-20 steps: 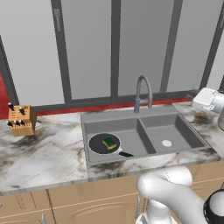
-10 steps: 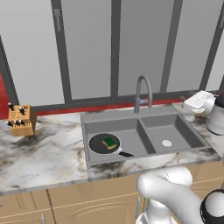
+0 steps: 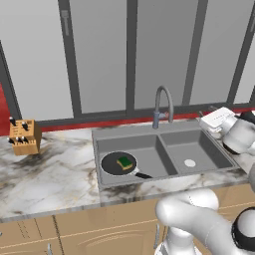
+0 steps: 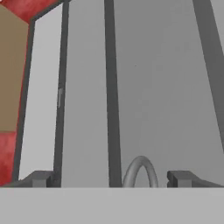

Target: Pick the pan and sponge and place them into the sink. Then turn on the water.

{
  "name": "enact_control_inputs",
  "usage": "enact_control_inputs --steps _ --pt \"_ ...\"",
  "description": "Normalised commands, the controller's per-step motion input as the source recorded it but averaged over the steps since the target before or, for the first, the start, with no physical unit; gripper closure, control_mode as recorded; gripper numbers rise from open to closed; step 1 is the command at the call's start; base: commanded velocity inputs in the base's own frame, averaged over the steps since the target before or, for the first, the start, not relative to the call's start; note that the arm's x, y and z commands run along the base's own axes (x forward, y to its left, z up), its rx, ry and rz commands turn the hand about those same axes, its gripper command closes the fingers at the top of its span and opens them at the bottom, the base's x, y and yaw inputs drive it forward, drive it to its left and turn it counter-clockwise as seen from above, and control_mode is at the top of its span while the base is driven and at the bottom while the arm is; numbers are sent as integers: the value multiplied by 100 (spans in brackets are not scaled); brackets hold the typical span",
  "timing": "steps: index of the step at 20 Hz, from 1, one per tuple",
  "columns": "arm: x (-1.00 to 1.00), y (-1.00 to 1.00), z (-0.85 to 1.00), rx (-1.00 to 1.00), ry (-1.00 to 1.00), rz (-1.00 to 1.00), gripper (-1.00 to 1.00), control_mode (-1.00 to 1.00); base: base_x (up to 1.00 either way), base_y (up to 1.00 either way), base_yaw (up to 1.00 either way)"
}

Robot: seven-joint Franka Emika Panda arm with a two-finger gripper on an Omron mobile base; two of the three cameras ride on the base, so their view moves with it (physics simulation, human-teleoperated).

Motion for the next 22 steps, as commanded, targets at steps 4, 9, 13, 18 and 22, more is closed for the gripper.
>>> enact_control_inputs --steps 4,9,13,18,22 --pt "33 -12 -7 3 -4 0 -100 -100 0 0 0" --pt "32 -30 -10 3 2 -4 -100 -100 0 0 0" --pt "31 -25 -1 1 5 -5 -100 -100 0 0 0" --pt "24 -11 -3 -2 1 -6 -100 -100 0 0 0" --pt "18 -1 -16 -5 0 -7 -100 -100 0 0 0"
